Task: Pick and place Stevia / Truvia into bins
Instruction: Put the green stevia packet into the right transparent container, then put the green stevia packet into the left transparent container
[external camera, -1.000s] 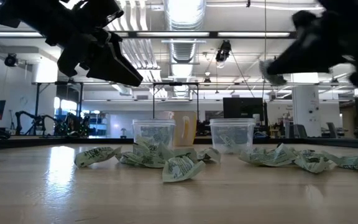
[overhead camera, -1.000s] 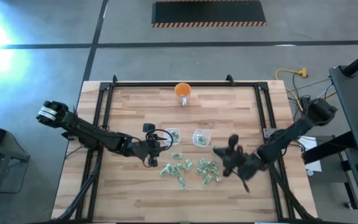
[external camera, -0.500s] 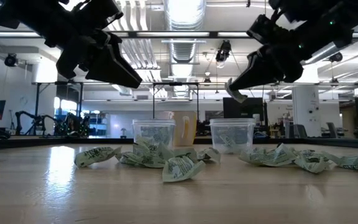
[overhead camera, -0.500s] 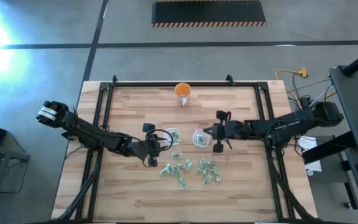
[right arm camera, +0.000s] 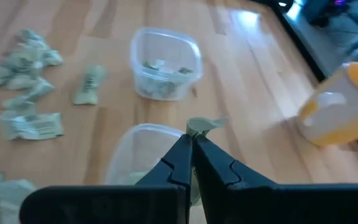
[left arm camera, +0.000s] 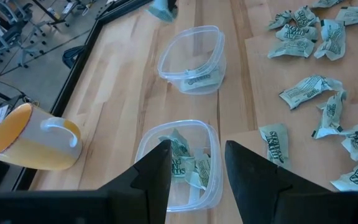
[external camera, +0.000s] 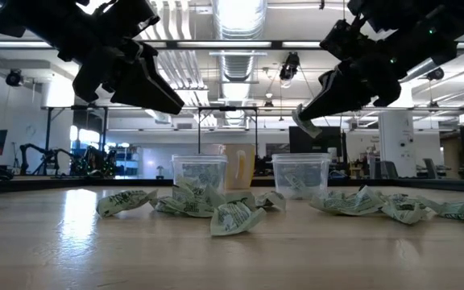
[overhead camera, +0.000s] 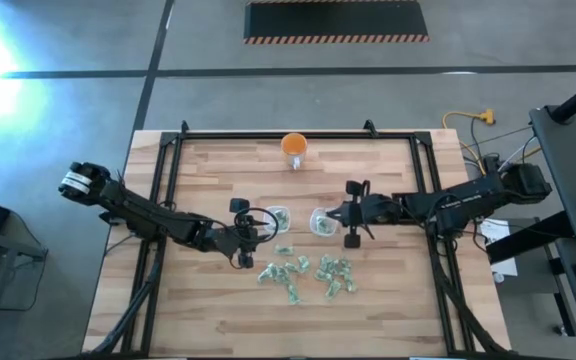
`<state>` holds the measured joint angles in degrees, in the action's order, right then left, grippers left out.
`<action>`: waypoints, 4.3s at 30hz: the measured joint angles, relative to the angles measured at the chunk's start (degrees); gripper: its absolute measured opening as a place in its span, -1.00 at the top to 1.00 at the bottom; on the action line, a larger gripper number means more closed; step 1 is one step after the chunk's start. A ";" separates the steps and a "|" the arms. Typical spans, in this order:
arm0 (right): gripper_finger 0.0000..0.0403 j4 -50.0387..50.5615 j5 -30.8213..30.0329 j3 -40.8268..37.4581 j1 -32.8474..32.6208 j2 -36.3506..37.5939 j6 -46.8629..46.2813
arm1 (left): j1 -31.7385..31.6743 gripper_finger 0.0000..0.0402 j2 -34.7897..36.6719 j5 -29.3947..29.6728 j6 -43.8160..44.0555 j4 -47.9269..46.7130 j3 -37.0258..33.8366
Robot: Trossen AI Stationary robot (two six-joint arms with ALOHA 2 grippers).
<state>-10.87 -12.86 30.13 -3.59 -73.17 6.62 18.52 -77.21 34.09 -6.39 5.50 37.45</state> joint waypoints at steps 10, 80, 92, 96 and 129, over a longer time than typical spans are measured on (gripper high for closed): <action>0.53 -0.06 2.40 -0.27 0.27 0.00 -0.53 | -0.02 0.33 0.00 0.00 0.00 0.02 -0.04; 0.64 12.37 2.57 0.06 -7.29 11.28 -0.66 | 6.69 0.95 -17.75 -22.87 22.05 -0.58 3.43; 0.66 12.39 2.56 0.06 -7.29 11.28 -0.63 | 6.69 0.99 -16.89 -20.71 18.51 -2.38 3.54; 0.63 12.39 2.55 0.06 -7.29 11.28 -0.62 | 6.67 0.99 -13.17 -15.32 12.87 -4.42 4.30; 0.71 12.31 2.54 0.06 -7.27 11.28 -0.42 | -7.10 1.00 -5.70 2.20 -6.20 1.26 3.27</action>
<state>1.43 -10.31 30.20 -10.85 -61.89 6.20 11.43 -82.91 36.29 -12.59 6.75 40.72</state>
